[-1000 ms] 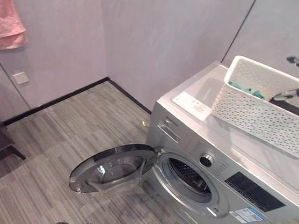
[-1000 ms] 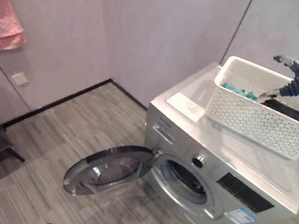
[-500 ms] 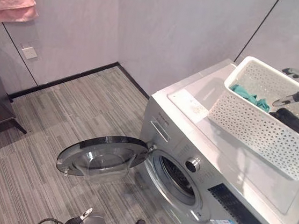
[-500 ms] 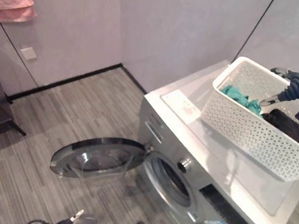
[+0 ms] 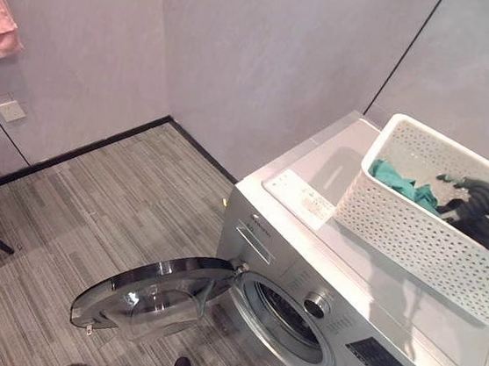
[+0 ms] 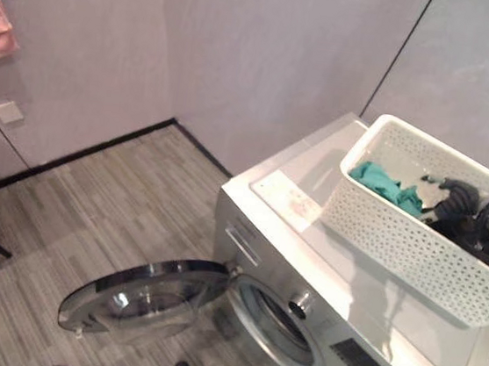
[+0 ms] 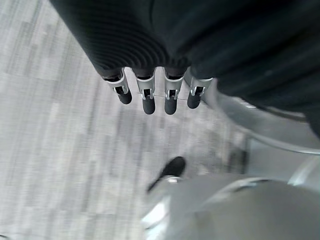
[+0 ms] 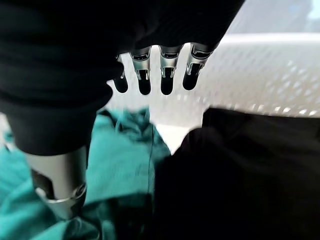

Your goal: Grab the laundry basket,head to the washer,open it,put in the laundry and shut it.

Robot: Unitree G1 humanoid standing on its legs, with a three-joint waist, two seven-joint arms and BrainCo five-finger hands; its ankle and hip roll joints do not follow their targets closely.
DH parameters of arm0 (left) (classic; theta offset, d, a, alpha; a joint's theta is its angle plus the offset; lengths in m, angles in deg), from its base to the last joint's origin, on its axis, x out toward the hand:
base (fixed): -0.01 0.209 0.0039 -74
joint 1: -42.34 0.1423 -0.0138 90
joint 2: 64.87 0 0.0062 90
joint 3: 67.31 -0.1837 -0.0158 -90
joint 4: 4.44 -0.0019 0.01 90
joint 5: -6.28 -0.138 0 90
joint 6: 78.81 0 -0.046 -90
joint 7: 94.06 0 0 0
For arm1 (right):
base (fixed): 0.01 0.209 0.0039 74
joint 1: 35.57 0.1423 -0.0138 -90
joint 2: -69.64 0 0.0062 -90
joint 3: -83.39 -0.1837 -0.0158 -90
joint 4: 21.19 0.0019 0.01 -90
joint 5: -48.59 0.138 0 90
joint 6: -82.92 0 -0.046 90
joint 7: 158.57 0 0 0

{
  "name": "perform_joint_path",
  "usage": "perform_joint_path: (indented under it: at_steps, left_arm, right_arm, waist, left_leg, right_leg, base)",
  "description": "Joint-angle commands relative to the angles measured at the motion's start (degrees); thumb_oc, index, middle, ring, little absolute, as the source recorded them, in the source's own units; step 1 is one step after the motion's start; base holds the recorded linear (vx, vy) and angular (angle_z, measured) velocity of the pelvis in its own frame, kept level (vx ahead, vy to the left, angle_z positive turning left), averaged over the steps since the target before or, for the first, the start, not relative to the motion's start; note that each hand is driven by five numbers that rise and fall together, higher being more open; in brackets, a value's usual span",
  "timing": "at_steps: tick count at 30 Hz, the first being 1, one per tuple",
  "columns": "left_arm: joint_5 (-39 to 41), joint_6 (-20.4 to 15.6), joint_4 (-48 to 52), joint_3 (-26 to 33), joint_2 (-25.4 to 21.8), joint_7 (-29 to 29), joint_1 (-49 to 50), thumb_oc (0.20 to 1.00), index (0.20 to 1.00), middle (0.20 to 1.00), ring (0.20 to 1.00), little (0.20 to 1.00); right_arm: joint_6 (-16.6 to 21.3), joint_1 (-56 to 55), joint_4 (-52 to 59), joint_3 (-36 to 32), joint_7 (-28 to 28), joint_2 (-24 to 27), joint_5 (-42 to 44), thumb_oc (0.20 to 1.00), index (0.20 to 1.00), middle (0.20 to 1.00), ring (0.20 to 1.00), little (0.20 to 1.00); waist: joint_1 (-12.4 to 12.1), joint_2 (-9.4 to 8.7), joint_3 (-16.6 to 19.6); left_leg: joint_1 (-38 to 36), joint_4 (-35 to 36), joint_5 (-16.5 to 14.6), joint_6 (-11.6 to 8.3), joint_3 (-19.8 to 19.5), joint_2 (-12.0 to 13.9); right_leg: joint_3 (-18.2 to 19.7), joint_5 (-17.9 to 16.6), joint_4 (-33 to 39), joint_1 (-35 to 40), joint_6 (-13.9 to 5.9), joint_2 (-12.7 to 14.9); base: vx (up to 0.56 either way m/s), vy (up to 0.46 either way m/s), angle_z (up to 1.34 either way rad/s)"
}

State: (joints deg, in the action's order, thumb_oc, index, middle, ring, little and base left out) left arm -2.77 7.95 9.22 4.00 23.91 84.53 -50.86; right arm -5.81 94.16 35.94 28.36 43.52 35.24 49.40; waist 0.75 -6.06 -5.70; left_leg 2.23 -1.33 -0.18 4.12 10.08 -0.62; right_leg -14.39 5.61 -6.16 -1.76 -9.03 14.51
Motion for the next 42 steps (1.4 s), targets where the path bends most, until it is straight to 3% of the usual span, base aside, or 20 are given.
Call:
perform_joint_path:
  at_steps: [1, 13, 24, 25, 26, 32, 42]
  left_arm:
    - [0.49, -0.65, -0.87, 0.68, 0.47, -0.48, 1.62, 1.0, 1.0, 1.0, 1.0, 1.0]
    - [0.3, -1.06, -0.57, 0.69, 1.64, -0.97, 3.6, 1.0, 1.0, 1.0, 1.0, 1.0]
    - [0.68, -1.04, -0.34, 1.91, 1.64, -1.09, 4.39, 1.0, 1.0, 1.0, 1.0, 1.0]
    - [0.56, -1.09, -0.34, 1.82, 1.64, -1.12, 4.4, 1.0, 1.0, 1.0, 1.0, 1.0]
    - [0.49, -1.11, -0.31, 1.69, 1.64, -1.15, 4.46, 1.0, 1.0, 1.0, 1.0, 1.0]
    - [0.05, -1.23, -0.38, 0.91, 1.77, -0.86, 4.37, 1.0, 1.0, 1.0, 1.0, 1.0]
    - [0.8, -1.65, -1.28, -1.92, 3.23, 0.8, 2.66, 1.0, 1.0, 1.0, 1.0, 1.0]
  right_arm:
    - [0.14, 3.31, -1.5, -0.05, 0.47, -0.67, -2.31, 1.0, 1.0, 1.0, 1.0, 1.0]
    - [1.36, -0.51, 1.54, 1.85, 2.58, -0.23, -4.65, 1.0, 1.0, 1.0, 1.0, 1.0]
    - [1.88, -2.39, 5.44, 3.77, 4.81, -1.21, -5.14, 1.0, 1.0, 1.0, 1.0, 1.0]
    - [1.74, -2.62, 5.54, 3.66, 5.01, -1.09, -4.95, 0.448, 0.448, 0.448, 0.448, 0.448]
    - [1.65, -2.85, 5.36, 3.61, 5.07, -0.95, -4.75, 0.2, 0.2, 0.2, 0.2, 0.2]
    - [1.76, -2.38, 3.78, 2.55, 4.17, -0.37, -3.09, 0.2, 0.2, 0.2, 0.2, 0.2]
    - [2.52, 5.68, -4.57, -10.64, -8.1, 0.44, 8.58, 0.2, 0.2, 0.2, 0.2, 0.2]
  waist:
    - [-4.38, -1.7, 1.87]
    - [-4.5, -2.45, 4.28]
    - [-5.39, -2.46, 3.45]
    - [-5.38, -2.44, 3.39]
    - [-5.39, -2.41, 3.35]
    - [-5.12, -2.13, 3.78]
    - [-4.37, -1.33, 5.14]
  left_leg:
    - [-0.29, -4.28, -6.57, -4.15, -0.5, 2.92]
    - [-2.71, 0.64, -4.65, -6.09, -1.65, 4.21]
    - [-2.52, 2.34, -3.47, -6.88, -2.08, 5.17]
    - [-2.53, 2.63, -3.32, -6.99, -2.09, 5.22]
    - [-2.57, 2.88, -3.15, -7.09, -2.05, 5.22]
    - [-3.22, 4.11, -2.62, -7.29, -2.18, 5.15]
    - [-4.93, 4.68, -3.25, -6.96, -2.24, 4.51]
  right_leg:
    - [-1.83, -8.45, 3.71, 1.38, -0.51, 0.48]
    - [-3.3, -7.07, 8.07, 4.53, -0.19, -2.91]
    - [-3.28, -6.43, 9.74, 4.4, 0.23, -4.16]
    - [-3.27, -6.44, 9.9, 4.41, 0.21, -4.26]
    - [-3.28, -6.46, 10.07, 4.47, 0.23, -4.32]
    - [-3.6, -6.46, 10.41, 5.12, 0.29, -4.36]
    - [-3.35, -6.31, 10.06, 6.26, 0.14, -4.17]
  base:
    - [0.05, -0.072, -0.13]
    - [0.06, -0.047, 0.04]
    - [0.01, -0.006, 0.03]
    - [0.0, 0.0, 0.0]
    - [0.0, 0.0, 0.0]
    - [0.0, 0.0, 0.0]
    - [0.0, 0.003, 0.0]
